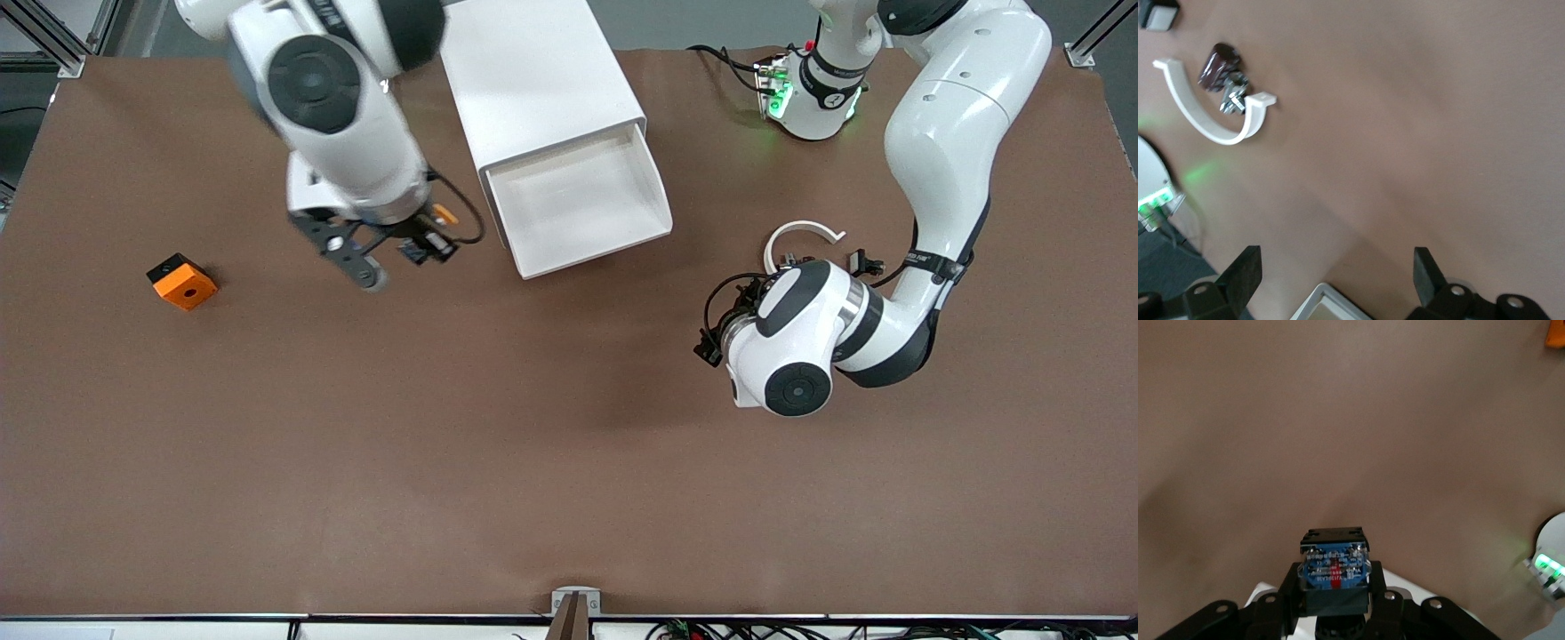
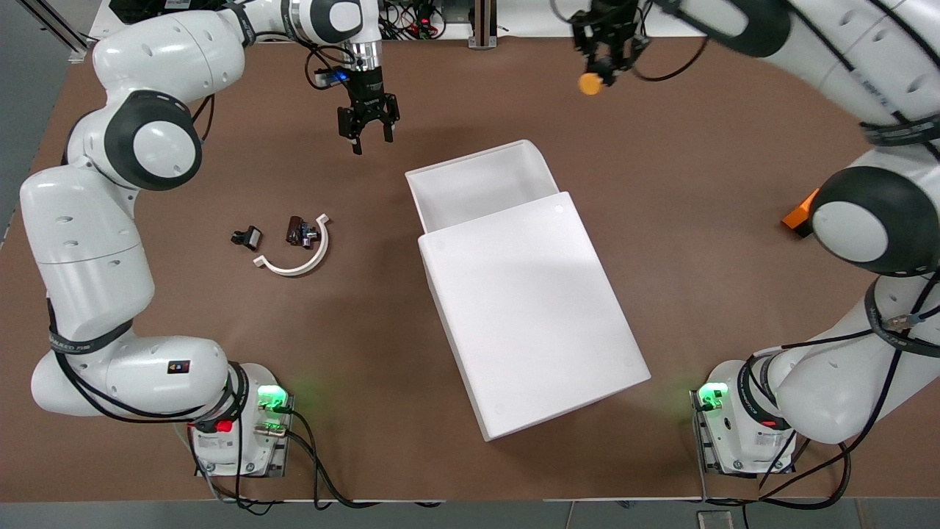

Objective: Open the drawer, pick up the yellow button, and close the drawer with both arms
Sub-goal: 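Lift the button with the right gripper while the left gripper releases the drawer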

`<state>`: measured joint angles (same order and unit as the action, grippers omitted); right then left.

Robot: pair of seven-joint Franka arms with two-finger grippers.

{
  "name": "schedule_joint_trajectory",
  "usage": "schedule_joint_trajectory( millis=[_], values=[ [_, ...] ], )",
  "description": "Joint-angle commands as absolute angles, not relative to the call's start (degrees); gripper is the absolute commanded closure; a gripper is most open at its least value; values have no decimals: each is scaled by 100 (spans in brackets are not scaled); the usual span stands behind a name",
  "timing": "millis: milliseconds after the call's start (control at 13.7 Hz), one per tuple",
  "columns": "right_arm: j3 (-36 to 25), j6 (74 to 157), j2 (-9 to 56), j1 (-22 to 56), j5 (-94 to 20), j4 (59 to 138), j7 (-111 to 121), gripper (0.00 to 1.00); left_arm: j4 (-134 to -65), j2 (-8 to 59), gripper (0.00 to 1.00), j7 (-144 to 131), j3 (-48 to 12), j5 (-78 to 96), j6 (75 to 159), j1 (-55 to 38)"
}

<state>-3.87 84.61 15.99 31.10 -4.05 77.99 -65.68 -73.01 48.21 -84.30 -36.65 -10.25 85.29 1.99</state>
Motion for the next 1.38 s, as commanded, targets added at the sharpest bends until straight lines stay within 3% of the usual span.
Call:
schedule_joint_trajectory(
  millis=[0,364,802,1020,1312],
  values=[
    [-273,8586,827,2393,-134,8805,-5129,100,-7339,4764,0,-8279,-3753,-1309,8823,246],
    [-272,8709,729,1408,132,9044,-3203,100,-7339,4720,0,-8018,-3753,-1318,9518,281],
    [-272,9938,703,-164,141,10009,-610,100,-7356,4676,0,-7146,-3840,-2126,9686,62],
    [-264,11105,659,-903,132,10738,488,100,-7356,4518,0,-6971,-4025,-2232,9686,70],
    [-272,12056,659,-1221,132,11478,1151,100,-7356,4368,0,-6891,-4349,-2232,9764,79]
  ],
)
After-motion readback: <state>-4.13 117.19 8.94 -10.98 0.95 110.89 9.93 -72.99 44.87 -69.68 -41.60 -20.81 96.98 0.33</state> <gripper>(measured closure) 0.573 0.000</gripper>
